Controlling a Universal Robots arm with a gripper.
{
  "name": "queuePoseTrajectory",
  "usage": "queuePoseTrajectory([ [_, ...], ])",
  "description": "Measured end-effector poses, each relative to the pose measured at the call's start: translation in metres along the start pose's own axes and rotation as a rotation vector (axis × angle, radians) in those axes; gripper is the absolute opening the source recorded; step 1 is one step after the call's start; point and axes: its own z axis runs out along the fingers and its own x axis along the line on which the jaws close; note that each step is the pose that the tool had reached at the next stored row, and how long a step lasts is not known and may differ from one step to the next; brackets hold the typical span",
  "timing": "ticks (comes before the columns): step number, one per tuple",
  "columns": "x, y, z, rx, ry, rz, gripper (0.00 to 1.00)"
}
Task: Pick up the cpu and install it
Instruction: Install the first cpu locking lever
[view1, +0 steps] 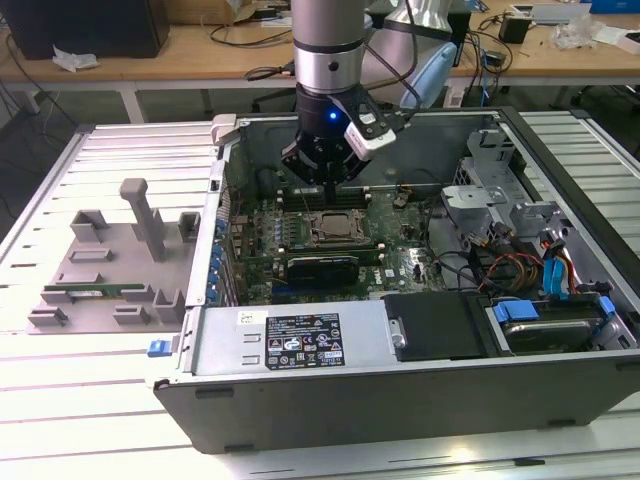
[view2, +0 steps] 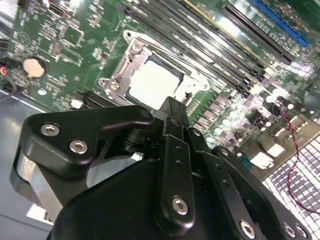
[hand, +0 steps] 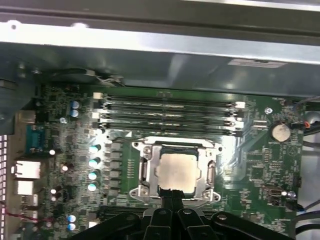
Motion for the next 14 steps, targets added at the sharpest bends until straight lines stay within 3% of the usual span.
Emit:
queuePoseTrajectory([
  [3, 0.0109, 0.0006, -0.0003, 0.0, 0.0, 0.0, 0.11],
  [6, 0.0279, 0.0016, -0.0007, 0.0, 0.0, 0.0, 0.11],
  [14, 0.053, 0.003, -0.0014, 0.0001, 0.0, 0.0, 0.11],
])
